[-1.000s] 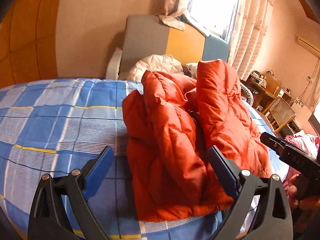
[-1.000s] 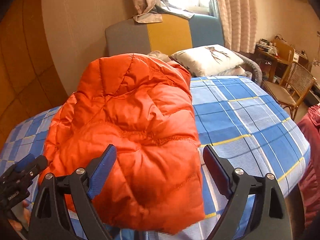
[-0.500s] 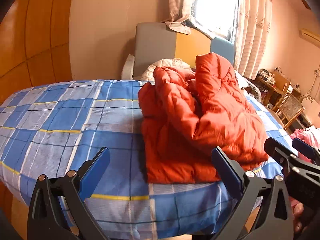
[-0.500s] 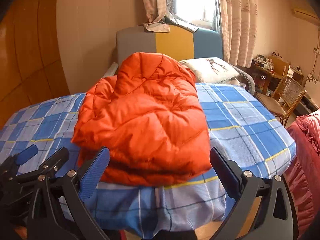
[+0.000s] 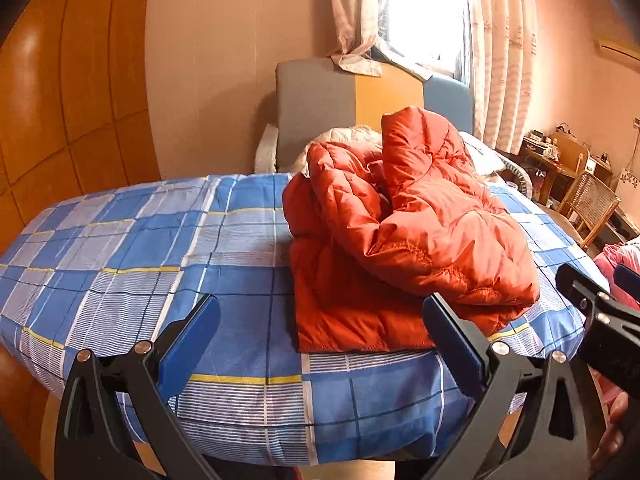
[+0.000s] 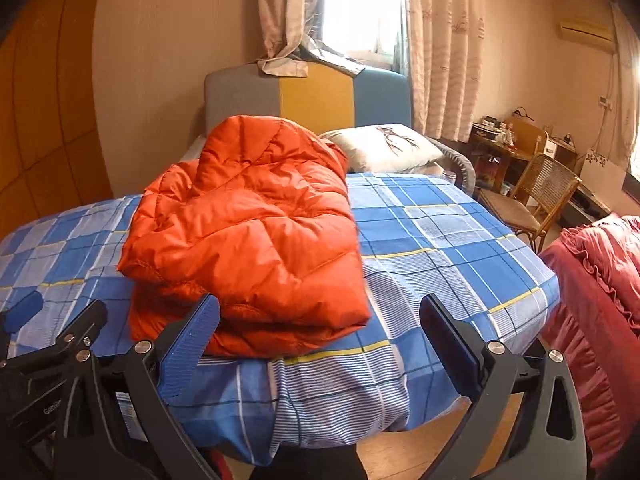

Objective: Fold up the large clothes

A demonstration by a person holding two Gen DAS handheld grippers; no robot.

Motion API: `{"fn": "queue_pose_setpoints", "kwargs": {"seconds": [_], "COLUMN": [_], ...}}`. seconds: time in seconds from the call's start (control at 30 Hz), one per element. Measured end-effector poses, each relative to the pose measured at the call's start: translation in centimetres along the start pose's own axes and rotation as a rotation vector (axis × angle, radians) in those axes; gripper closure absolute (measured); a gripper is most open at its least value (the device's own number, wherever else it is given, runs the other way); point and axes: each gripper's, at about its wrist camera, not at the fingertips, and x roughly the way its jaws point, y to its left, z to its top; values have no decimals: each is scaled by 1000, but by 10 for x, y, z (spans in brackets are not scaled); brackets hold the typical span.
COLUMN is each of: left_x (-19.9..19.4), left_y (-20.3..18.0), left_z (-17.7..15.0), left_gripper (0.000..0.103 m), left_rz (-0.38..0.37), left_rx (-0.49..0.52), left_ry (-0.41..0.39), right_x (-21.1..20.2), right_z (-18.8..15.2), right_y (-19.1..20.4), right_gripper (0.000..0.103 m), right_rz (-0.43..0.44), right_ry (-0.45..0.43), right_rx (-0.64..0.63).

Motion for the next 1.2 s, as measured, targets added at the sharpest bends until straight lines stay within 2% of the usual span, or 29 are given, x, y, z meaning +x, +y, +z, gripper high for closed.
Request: {"fn": "queue_pose_setpoints", "kwargs": {"seconds": [0.2, 0.63, 0.8, 1.2], "left_x": [-13, -23, -22, -26], "left_y": [0, -34, -31, -20], "left_z": [-2, -6, -8, -8], "left_gripper": [2, 2, 2, 2], "left_rz": [9, -67, -42, -38], "left_rx": [1, 85, 71, 43], "left_ry": [-30, -54, -47, -48], "right_x": [1, -6, -6, -9], "right_z": [0, -4, -5, -7], "right_y": [-4, -22, -19, -11], "right_gripper": [3, 3, 3, 3], "right_rz": [6, -46, -35, -24], "right_ry": [15, 15, 12, 4], "right_rx": [12, 22, 10, -13]}}
